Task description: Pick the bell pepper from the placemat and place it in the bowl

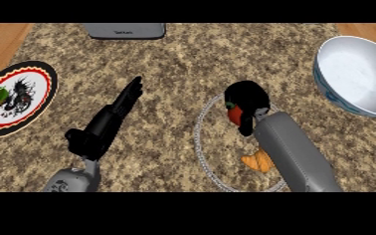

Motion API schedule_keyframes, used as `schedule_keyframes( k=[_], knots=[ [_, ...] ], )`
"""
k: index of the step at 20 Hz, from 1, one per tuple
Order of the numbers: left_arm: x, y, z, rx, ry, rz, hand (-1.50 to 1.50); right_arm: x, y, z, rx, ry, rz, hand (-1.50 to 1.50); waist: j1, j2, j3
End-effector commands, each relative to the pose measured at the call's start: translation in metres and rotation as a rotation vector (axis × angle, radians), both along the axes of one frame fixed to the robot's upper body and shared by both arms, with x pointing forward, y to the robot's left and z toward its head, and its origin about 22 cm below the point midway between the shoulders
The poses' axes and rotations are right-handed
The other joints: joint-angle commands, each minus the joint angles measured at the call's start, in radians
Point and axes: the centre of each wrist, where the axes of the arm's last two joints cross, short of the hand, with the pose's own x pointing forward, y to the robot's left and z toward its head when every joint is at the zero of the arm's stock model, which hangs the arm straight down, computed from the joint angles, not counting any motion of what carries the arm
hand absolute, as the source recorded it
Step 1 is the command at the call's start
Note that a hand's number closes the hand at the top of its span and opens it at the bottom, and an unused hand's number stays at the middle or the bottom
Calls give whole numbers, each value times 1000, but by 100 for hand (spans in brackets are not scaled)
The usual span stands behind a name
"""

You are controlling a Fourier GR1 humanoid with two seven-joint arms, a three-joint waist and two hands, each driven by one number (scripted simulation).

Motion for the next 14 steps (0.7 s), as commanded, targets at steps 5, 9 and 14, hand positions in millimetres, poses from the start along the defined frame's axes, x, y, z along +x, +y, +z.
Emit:
schedule_keyframes(
  k=[5,9,14],
  knots=[
    [-4,6,-5,-8,14,45,0,-48,-86,-7,31,27,426,150,-58,-13,1],
    [-7,26,0,5,7,77,0,-67,-141,29,7,-107,638,150,-81,-22,1],
    [-12,23,-4,4,10,68,0,-95,-216,67,152,-361,574,150,-82,-16,1]
  ],
)
